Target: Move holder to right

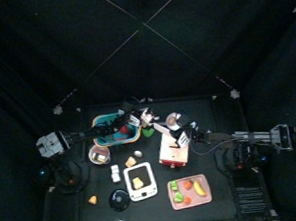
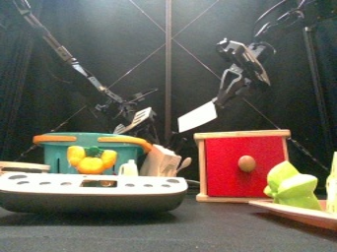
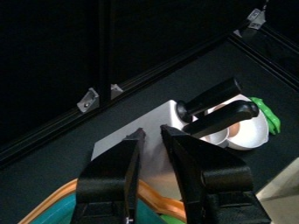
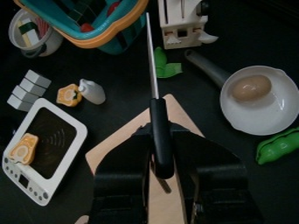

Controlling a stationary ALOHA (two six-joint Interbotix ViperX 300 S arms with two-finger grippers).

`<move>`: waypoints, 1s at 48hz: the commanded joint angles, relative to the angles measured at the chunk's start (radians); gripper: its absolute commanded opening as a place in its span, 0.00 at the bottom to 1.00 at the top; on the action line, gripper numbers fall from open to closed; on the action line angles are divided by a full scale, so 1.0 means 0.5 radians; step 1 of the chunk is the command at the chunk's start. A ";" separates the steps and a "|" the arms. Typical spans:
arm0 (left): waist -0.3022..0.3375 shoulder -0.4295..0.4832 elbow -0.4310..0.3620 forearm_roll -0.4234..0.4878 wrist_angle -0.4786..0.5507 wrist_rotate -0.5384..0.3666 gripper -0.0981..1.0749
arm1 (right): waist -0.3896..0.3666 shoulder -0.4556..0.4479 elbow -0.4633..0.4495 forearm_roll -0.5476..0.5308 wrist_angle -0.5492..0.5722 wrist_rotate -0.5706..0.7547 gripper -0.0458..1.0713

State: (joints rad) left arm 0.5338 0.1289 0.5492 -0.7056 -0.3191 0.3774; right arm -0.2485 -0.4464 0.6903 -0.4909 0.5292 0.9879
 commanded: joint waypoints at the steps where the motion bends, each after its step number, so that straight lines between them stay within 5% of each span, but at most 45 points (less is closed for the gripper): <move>1: 0.031 -0.061 -0.003 0.006 0.000 0.003 0.66 | -0.058 -0.043 -0.025 0.006 -0.015 0.003 0.53; 16: 0.080 -0.147 0.000 0.006 -0.031 0.009 0.66 | -0.276 -0.040 -0.006 -0.043 -0.025 -0.003 0.53; 27: 0.092 -0.015 -0.098 0.009 0.061 0.009 0.66 | -0.426 -0.003 0.009 -0.064 -0.107 0.000 0.53; 48: 0.086 0.061 -0.156 0.006 0.295 0.003 0.66 | -0.451 0.092 0.040 -0.034 -0.291 -0.003 0.53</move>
State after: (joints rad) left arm 0.5783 0.1703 0.4863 -0.7026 -0.2040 0.3820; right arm -0.4709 -0.3912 0.7225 -0.5108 0.3912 0.9879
